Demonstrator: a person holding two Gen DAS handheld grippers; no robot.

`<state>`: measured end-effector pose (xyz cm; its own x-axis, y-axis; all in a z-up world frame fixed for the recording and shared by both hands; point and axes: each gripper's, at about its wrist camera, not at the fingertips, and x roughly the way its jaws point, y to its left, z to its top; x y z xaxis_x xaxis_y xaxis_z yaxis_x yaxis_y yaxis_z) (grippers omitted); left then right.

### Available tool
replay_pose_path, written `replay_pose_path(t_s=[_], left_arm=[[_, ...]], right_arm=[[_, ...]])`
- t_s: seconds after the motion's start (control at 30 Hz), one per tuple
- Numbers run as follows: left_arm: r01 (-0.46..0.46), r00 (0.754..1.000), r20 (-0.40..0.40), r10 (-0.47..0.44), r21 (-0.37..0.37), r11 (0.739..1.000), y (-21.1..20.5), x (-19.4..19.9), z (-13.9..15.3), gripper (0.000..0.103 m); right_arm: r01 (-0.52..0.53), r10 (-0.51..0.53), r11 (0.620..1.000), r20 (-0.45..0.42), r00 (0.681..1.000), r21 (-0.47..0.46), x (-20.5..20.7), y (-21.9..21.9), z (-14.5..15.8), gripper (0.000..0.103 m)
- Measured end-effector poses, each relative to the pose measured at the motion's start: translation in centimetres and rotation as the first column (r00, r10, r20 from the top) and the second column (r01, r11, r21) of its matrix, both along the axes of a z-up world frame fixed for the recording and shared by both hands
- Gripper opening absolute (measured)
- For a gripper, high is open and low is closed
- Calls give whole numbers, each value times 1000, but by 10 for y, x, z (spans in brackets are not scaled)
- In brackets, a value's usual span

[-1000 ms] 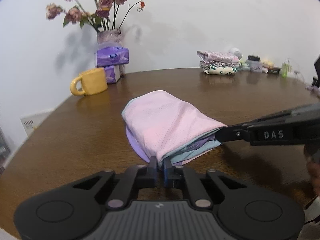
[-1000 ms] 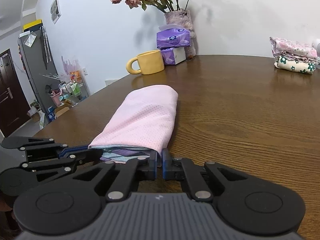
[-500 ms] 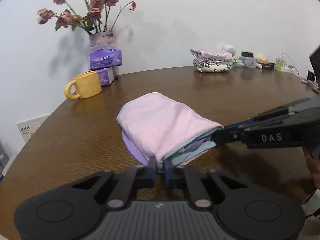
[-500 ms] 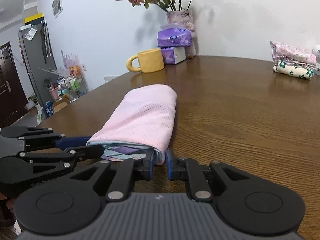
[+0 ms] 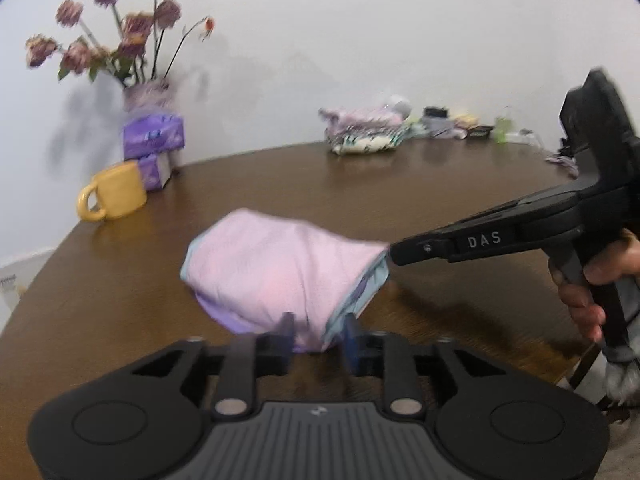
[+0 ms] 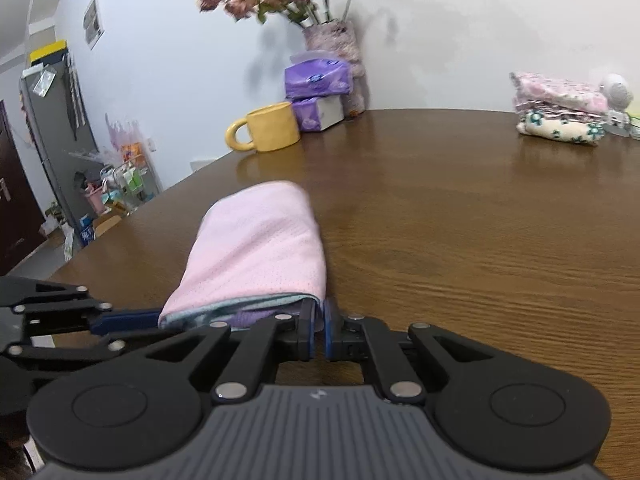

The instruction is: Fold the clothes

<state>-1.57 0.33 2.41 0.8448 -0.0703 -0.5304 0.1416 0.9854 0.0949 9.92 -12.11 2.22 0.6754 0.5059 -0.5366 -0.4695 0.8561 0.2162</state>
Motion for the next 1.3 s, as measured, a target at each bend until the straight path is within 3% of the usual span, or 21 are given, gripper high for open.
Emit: replay_pose_path(t_s=[0.07,0.13,0.33,0.4,0.53,0.67,0.77,0.83,0.93,1.03,1.1,1.3], left_arm=[[27,1000,8,-27,-19,999,6,-1,10,46],[32,999,5,-32,-43,999,18,6,19,46],[-38,999,-5,38,26,999,57,49,28,47],[-15,999,-46,15,-7,1000,73,66,27,48],[40,992,-111,-51,-94,995,99,93,22,49],[125,982,-130,-140,-114,986,113,109,17,48],[180,965,-159,-208,-172,968,123,120,12,41],[214,947,-186,-262,-244,946,130,127,7,28],[233,933,-191,-305,-325,916,142,134,4,24],[245,924,-187,-334,-383,891,151,136,1,8],[243,923,-185,-337,-400,884,153,133,1,6],[177,939,-191,-286,-444,878,147,97,-2,6]], right_arm=[[16,-16,1000,2,1000,-7,-2,-11,4,16],[28,-28,1000,-2,1000,-2,-6,-20,8,20],[4,19,980,-114,993,197,-14,-18,10,25],[11,16,977,-126,992,215,-13,-7,9,35],[66,-22,969,-180,983,239,-5,2,5,35],[151,-92,956,-231,969,251,-1,4,2,35],[201,-133,947,-264,955,250,3,7,-1,35],[234,-155,937,-291,944,261,5,8,-5,31],[268,-184,924,-300,936,272,6,9,-6,23],[281,-196,921,-301,933,270,7,11,-5,12],[286,-201,920,-302,932,269,8,11,-4,5],[307,-237,918,-271,933,252,12,-9,2,0]])
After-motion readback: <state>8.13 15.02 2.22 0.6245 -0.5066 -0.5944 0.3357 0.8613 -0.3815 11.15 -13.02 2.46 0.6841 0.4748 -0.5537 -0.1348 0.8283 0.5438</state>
